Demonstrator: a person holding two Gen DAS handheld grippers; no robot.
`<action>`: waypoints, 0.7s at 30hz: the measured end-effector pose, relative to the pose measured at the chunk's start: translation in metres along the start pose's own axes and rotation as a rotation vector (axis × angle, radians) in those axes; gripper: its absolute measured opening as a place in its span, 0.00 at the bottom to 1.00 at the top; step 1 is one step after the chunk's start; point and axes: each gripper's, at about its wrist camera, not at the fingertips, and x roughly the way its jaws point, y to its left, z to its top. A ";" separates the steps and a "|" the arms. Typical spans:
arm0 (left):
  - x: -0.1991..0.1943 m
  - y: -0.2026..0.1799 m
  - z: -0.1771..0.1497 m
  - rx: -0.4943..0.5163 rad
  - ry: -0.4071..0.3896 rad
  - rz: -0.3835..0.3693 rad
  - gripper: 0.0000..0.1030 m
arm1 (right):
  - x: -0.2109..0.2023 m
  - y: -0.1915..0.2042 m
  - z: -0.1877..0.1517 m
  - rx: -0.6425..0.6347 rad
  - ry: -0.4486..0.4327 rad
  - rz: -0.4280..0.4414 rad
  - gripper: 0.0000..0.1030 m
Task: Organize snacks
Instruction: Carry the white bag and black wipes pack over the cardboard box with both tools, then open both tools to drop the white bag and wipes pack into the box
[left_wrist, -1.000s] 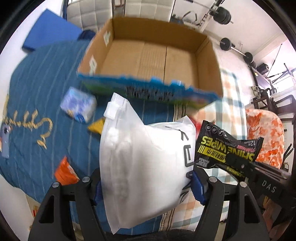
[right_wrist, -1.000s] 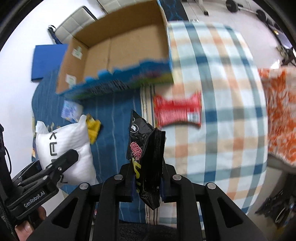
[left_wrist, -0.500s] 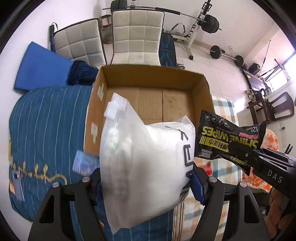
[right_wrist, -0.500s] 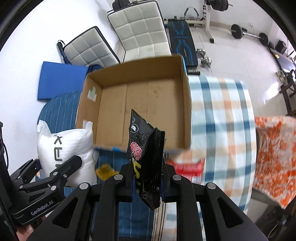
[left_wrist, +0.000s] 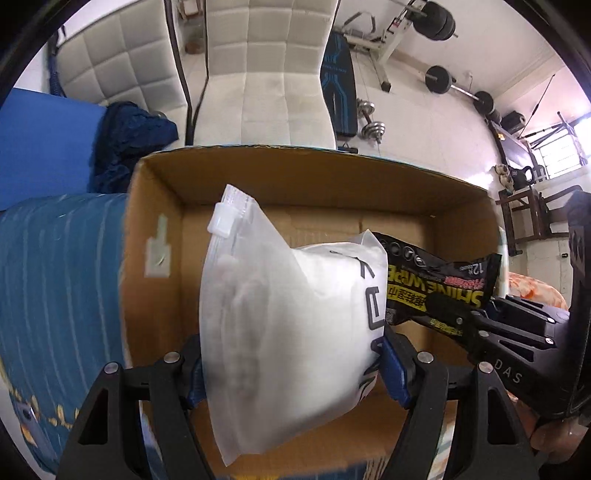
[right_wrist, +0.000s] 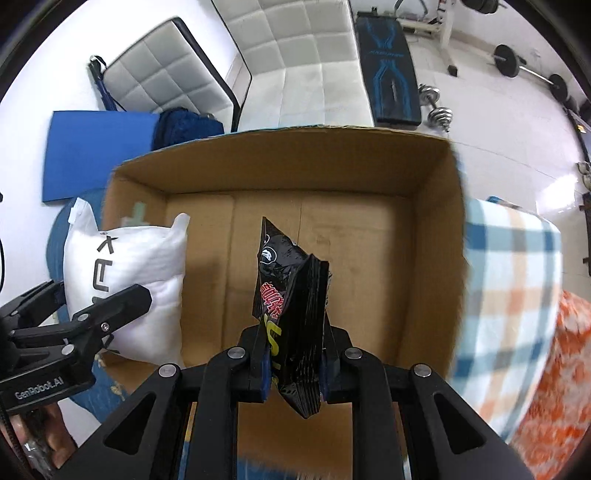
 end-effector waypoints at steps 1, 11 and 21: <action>0.007 0.000 0.005 -0.003 0.008 -0.001 0.69 | 0.009 -0.002 0.007 -0.005 0.010 0.007 0.19; 0.056 0.009 0.025 -0.024 0.082 -0.005 0.69 | 0.064 -0.027 0.055 -0.056 0.065 -0.030 0.28; 0.066 0.008 0.022 -0.017 0.106 0.053 0.71 | 0.049 -0.009 0.045 -0.031 0.022 -0.236 0.75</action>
